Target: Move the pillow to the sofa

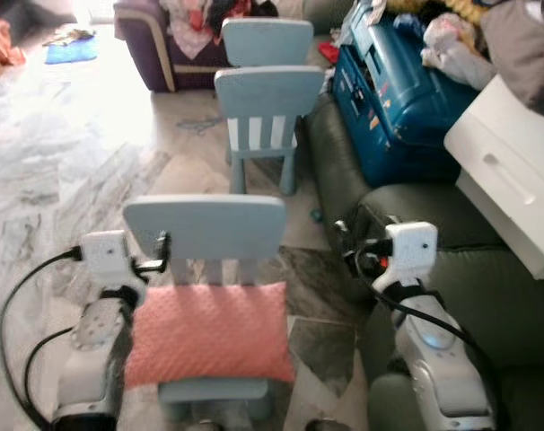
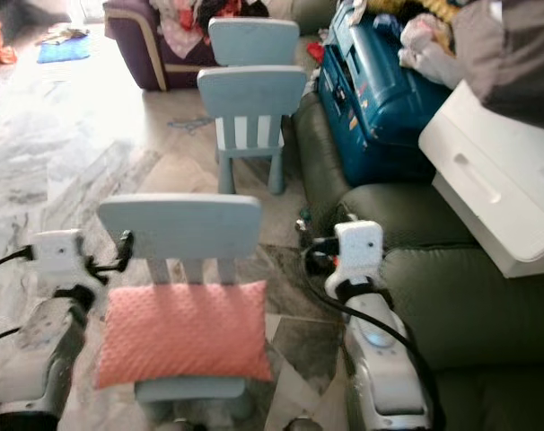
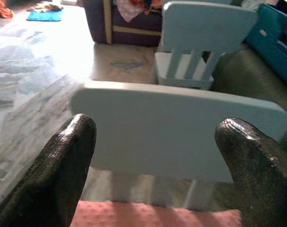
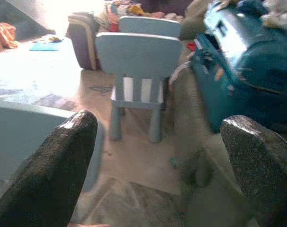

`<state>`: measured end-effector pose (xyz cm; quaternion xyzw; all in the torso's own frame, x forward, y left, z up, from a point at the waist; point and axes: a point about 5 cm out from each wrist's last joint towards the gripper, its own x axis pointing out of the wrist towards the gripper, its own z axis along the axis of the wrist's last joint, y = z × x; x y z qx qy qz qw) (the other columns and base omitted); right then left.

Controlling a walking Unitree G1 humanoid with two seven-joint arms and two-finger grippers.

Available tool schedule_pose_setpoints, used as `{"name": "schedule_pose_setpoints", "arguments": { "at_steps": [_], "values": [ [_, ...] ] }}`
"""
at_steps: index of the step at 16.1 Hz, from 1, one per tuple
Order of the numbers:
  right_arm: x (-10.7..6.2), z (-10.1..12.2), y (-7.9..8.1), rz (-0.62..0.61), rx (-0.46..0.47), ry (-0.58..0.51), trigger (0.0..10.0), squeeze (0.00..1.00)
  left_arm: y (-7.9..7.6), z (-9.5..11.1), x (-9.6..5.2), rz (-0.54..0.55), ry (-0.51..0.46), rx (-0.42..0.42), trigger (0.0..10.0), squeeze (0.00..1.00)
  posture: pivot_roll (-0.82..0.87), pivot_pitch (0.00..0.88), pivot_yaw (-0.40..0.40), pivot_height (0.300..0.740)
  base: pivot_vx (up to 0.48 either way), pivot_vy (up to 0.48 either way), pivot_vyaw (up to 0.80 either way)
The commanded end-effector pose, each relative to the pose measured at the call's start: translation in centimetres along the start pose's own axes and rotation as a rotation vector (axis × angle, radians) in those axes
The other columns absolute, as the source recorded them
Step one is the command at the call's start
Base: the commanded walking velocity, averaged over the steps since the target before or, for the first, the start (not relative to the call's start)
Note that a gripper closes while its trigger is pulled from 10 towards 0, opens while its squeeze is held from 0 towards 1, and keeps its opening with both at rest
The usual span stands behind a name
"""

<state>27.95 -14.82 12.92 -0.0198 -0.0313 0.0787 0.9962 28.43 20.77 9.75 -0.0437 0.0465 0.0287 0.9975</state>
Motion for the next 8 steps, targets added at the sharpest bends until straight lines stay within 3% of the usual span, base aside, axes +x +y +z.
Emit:
{"name": "schedule_pose_setpoints", "arguments": {
  "at_steps": [1,8],
  "values": [
    [-0.1,0.0,0.0,-0.001,0.002,-0.004,10.0,0.00,0.6,-0.3,-0.2,0.016,0.021,0.023,10.0,0.00,-0.08,0.132,-0.024,0.740,0.000,0.000,0.00],
    [0.0,0.1,0.0,0.000,0.002,-0.006,10.0,0.00,-0.4,0.8,0.1,-0.016,-0.013,0.017,10.0,0.00,-0.08,0.133,-0.023,0.740,0.000,0.000,0.00]
  ]
}}
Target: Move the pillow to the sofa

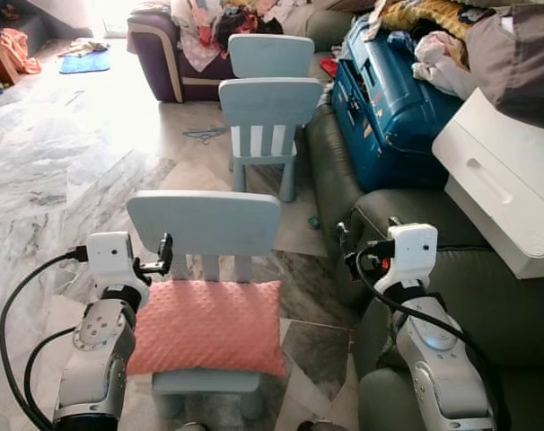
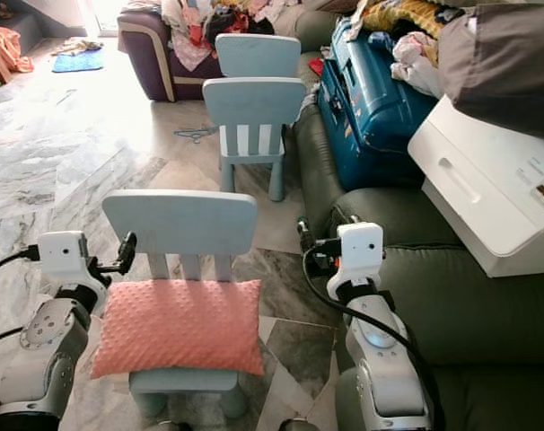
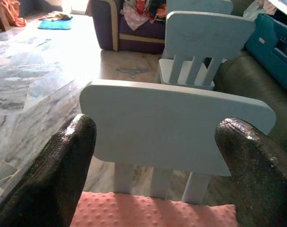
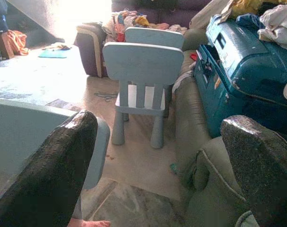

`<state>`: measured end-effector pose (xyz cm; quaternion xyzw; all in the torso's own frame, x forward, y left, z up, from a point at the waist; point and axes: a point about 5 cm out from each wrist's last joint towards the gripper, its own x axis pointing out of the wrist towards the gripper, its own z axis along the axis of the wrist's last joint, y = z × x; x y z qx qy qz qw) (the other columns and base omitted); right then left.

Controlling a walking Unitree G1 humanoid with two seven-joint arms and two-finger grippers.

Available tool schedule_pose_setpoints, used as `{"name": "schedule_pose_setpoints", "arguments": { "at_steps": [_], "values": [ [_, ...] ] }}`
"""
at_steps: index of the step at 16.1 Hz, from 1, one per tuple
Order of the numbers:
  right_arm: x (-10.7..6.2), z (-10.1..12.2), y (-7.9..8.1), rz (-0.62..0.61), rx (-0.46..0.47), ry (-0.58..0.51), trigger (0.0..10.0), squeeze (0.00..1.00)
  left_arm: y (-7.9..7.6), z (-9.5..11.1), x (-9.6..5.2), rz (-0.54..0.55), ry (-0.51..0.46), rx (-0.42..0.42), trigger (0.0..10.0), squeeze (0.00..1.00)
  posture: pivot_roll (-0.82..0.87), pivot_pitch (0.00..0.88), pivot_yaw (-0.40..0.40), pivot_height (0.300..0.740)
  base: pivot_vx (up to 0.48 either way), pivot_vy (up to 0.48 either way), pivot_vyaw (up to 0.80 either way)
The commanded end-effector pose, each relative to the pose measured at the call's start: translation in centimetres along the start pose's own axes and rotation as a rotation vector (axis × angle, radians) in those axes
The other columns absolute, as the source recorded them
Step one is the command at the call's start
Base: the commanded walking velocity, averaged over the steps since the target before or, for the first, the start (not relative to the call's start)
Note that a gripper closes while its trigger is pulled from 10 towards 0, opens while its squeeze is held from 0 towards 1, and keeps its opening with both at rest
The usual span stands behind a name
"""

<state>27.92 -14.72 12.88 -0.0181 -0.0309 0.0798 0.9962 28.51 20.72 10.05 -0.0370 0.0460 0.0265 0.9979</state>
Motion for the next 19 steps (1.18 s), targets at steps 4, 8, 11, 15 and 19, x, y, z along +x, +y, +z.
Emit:
{"name": "schedule_pose_setpoints", "arguments": {
  "at_steps": [4,8,11,15,19],
  "values": [
    [0.0,0.1,0.1,0.002,0.002,-0.003,10.0,0.00,-0.8,1.6,0.4,-0.026,-0.041,-0.013,10.0,0.00,-0.08,0.136,-0.025,0.740,0.000,0.000,0.00],
    [0.2,0.2,0.1,-0.002,0.001,-0.006,10.0,0.00,-1.3,2.3,0.7,-0.046,-0.052,-0.023,10.0,0.00,-0.07,0.144,-0.017,0.740,0.000,0.000,0.00],
    [-0.2,-0.1,0.3,0.004,0.005,0.003,10.0,0.00,-1.6,2.7,0.6,-0.058,-0.055,-0.020,10.0,0.00,-0.07,0.149,-0.018,0.740,0.000,0.196,0.00],
    [0.2,0.1,0.0,-0.002,0.001,-0.001,10.0,0.00,-1.9,2.5,0.5,-0.071,-0.048,-0.013,10.0,0.00,-0.08,0.154,-0.018,0.740,0.000,0.412,0.00],
    [0.0,-0.1,0.2,-0.001,0.001,0.004,10.0,0.00,-2.0,2.5,0.4,-0.075,-0.039,-0.008,10.0,0.00,-0.08,0.156,-0.018,0.740,0.000,0.428,0.00]
  ]
}}
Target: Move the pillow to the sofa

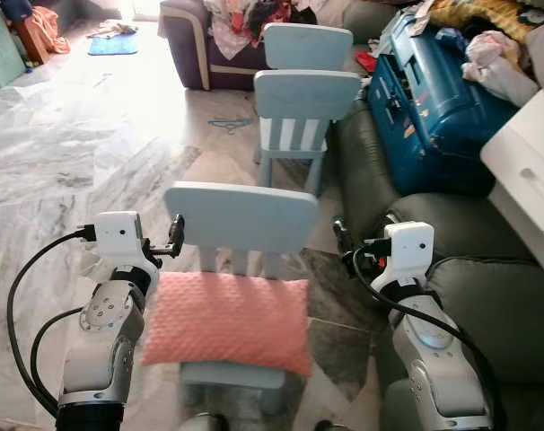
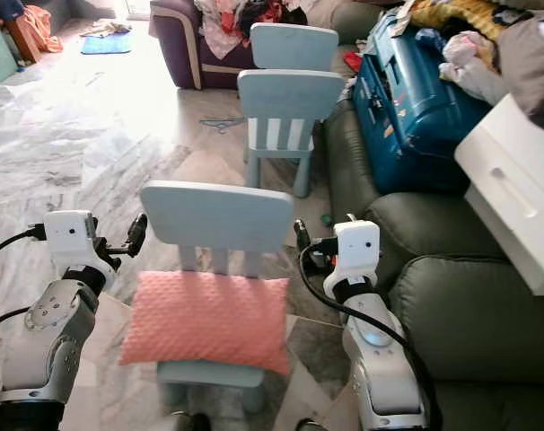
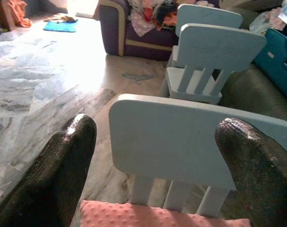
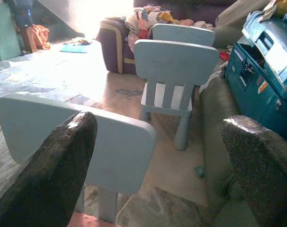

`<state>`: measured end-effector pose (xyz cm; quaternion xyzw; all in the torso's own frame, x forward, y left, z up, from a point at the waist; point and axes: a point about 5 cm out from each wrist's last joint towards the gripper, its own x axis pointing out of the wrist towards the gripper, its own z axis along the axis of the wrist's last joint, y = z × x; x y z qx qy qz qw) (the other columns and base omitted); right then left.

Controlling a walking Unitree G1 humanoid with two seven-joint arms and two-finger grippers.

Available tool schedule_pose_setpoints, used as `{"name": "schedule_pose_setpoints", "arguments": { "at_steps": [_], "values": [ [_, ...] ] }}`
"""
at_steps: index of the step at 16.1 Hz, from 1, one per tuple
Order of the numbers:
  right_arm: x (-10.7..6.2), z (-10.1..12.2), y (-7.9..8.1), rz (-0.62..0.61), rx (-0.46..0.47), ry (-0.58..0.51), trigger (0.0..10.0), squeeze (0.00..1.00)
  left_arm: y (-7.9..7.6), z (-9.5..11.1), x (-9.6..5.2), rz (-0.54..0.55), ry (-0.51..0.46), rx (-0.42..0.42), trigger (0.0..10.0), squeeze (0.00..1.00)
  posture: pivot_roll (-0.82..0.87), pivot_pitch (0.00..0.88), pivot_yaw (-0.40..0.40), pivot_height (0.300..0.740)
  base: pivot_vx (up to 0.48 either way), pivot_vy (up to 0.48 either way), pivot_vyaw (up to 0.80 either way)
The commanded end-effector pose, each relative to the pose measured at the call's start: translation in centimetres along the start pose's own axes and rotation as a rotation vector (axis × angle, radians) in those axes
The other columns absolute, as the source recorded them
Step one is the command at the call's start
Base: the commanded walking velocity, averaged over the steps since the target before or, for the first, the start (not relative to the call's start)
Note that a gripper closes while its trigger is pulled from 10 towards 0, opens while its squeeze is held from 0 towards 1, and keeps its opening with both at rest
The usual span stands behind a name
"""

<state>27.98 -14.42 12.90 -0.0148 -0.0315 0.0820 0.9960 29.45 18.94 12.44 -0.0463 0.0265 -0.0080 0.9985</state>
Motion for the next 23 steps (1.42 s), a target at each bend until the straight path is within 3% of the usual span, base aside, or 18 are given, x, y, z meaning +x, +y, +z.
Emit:
{"name": "schedule_pose_setpoints", "arguments": {
  "at_steps": [1,8,13,17,23],
  "values": [
    [-0.1,-0.1,-0.1,-0.005,-0.005,0.007,10.0,0.00,-0.1,0.2,-0.2,-0.007,0.000,0.009,10.0,0.00,-0.08,0.155,-0.018,0.740,0.000,0.424,0.00],
    [0.2,-0.2,0.2,-0.002,0.000,0.005,10.0,0.00,-0.2,1.2,0.8,-0.022,-0.020,0.034,10.0,0.00,-0.06,0.174,-0.010,0.740,0.000,0.428,0.00],
    [0.1,-0.2,-0.1,0.004,-0.010,0.014,10.0,0.00,-0.8,0.4,0.1,-0.021,-0.007,0.027,10.0,0.00,-0.08,0.166,-0.027,0.740,0.000,0.000,0.00],
    [0.3,-0.1,-0.1,0.001,-0.013,0.010,10.0,0.00,-1.5,0.3,0.4,-0.051,-0.007,0.026,10.0,0.00,-0.08,0.165,-0.025,0.740,0.000,0.000,0.00],
    [0.2,-0.1,-0.2,0.016,-0.021,0.015,10.0,0.00,-1.0,0.5,0.3,-0.030,-0.043,0.045,10.0,0.00,-0.08,0.156,-0.037,0.740,0.000,0.000,0.00]
  ]
}}
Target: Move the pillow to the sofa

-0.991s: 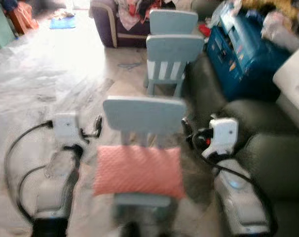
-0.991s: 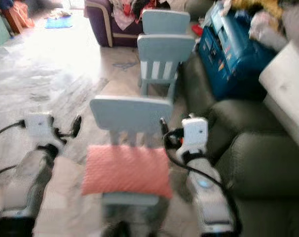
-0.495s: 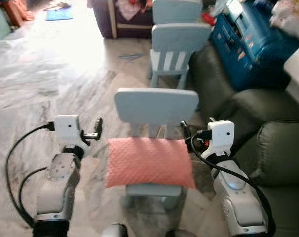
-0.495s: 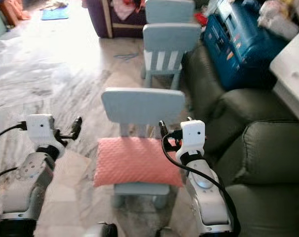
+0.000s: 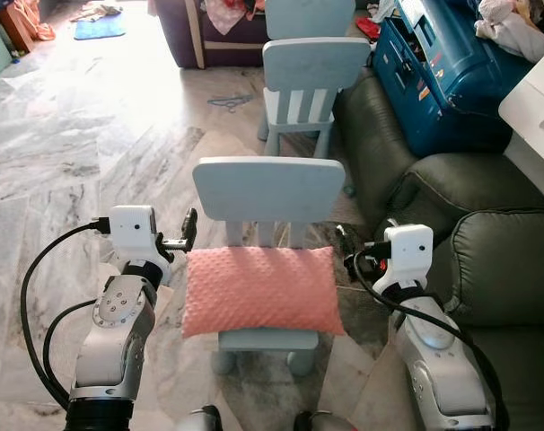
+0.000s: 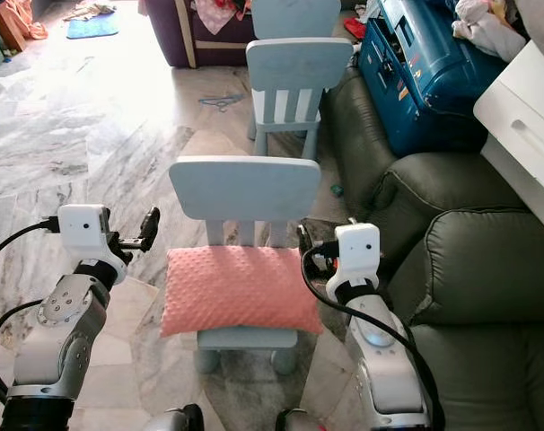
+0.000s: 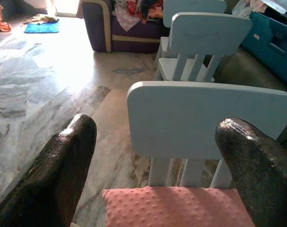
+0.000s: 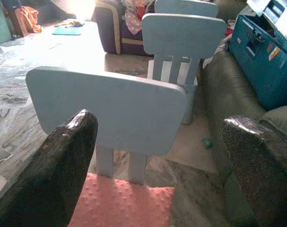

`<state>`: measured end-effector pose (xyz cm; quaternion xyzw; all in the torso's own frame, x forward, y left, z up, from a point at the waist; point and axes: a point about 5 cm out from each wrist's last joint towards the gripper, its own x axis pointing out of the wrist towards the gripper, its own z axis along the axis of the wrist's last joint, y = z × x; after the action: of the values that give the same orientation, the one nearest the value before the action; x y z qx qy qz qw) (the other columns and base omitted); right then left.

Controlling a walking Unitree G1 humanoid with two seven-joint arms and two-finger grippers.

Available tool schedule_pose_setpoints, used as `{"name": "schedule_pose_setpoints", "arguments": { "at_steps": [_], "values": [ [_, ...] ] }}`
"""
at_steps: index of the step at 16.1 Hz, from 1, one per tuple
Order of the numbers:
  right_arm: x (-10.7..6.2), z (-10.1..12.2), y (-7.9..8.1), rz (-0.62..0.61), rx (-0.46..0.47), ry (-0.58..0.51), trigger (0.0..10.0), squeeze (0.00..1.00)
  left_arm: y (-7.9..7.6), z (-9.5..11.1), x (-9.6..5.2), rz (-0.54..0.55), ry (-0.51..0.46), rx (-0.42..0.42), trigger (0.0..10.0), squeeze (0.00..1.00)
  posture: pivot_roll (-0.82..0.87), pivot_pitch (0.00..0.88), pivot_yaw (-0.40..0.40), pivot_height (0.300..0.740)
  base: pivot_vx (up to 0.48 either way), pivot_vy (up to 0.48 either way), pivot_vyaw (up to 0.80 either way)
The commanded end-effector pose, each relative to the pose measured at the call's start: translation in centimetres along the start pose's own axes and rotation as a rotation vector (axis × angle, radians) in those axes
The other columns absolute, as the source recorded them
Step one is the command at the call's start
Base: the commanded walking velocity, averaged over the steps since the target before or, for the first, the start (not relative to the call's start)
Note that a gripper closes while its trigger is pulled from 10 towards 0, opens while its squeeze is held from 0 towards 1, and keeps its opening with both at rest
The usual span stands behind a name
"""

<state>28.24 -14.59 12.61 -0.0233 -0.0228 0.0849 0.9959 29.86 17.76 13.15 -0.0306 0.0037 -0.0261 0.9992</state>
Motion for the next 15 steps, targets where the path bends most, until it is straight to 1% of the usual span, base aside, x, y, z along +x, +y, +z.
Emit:
{"name": "schedule_pose_setpoints", "arguments": {
  "at_steps": [1,7,9,10,11,15],
  "values": [
    [0.05,0.31,-0.01,0.010,-0.006,-0.007,10.0,0.00,0.18,-0.11,-0.13,0.006,-0.001,0.004,10.0,0.00,-0.08,0.157,-0.035,0.740,0.000,0.000,0.00],
    [-0.31,0.05,0.32,0.015,-0.008,0.000,10.0,0.00,-0.20,-0.44,-0.19,-0.006,0.017,-0.031,10.0,0.00,-0.09,0.159,-0.033,0.740,0.000,0.000,0.00],
    [-0.34,0.05,0.18,0.011,-0.010,0.000,10.0,0.00,-0.13,-0.48,-0.33,-0.005,0.013,-0.037,10.0,0.00,-0.09,0.159,-0.034,0.740,0.000,-0.371,0.00],
    [-0.35,0.05,0.14,0.011,-0.012,0.000,10.0,0.00,-0.12,-0.50,-0.35,-0.005,0.013,-0.034,10.0,0.00,-0.09,0.159,-0.035,0.740,0.000,0.000,0.00],
    [-0.35,0.06,0.10,0.011,-0.014,0.001,10.0,0.00,-0.02,-0.55,-0.40,0.004,0.015,-0.049,10.0,0.00,-0.09,0.159,-0.036,0.740,0.000,0.000,0.00],
    [-0.31,0.13,0.17,0.015,-0.016,0.000,10.0,0.00,-0.15,-0.50,-0.38,-0.001,0.009,-0.044,10.0,0.00,-0.09,0.157,-0.039,0.740,0.000,0.000,0.00]
  ]
}}
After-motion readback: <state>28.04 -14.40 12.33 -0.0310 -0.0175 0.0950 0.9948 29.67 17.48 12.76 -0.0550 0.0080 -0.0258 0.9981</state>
